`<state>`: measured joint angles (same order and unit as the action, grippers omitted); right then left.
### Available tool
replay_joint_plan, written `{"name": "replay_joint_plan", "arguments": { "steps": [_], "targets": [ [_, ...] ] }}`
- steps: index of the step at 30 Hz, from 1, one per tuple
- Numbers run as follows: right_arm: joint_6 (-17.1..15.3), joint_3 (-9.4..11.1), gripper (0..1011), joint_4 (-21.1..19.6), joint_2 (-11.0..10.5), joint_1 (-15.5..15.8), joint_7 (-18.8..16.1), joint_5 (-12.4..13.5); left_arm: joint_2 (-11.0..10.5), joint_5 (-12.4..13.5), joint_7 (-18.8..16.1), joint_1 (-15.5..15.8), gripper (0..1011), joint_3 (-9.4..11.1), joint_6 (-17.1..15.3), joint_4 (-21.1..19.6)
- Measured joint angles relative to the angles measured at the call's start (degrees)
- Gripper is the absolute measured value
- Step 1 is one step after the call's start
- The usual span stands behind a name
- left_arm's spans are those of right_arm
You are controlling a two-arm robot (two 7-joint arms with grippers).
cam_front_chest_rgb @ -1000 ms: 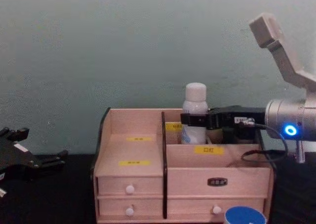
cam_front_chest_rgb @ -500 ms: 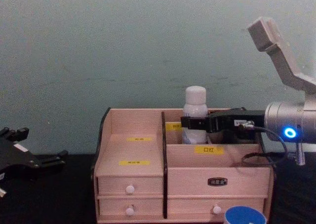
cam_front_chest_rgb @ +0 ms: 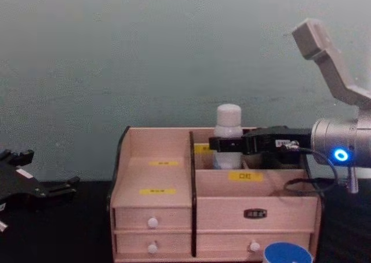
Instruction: Pick up the facial cleanser and watermelon frost from the table and place them into the tiered storage box.
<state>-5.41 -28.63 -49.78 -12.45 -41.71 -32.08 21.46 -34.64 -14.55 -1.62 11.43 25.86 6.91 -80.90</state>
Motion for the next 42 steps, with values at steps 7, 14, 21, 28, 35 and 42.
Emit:
{"name": "replay_joint_plan", "arguments": {
  "steps": [7,14,21,28,35,42],
  "targets": [
    [0.00,-0.01,1000,-0.03,-0.02,0.02,0.00,0.05,0.00,0.00,0.00,0.00,1001,0.00,0.00,0.00],
    [0.16,0.66,1000,-2.74,-0.70,1.18,0.18,0.14,0.00,0.00,0.00,0.00,1001,0.00,0.00,0.00],
    [-0.05,2.18,1000,-10.57,-2.81,4.37,1.18,1.00,0.00,0.00,0.00,0.00,1001,0.00,0.00,0.00],
    [-1.77,3.46,1000,-20.03,-6.41,9.30,2.00,2.55,0.00,0.00,0.00,0.00,1001,0.00,0.00,0.00],
    [-3.61,4.82,1000,-29.12,-11.46,16.03,2.69,4.61,0.00,0.00,0.00,0.00,1001,0.00,0.00,0.00],
    [-4.16,6.29,1000,-36.94,-16.92,24.03,3.19,6.92,0.00,0.00,0.00,0.00,1001,0.00,0.00,0.00]
  ]
}}
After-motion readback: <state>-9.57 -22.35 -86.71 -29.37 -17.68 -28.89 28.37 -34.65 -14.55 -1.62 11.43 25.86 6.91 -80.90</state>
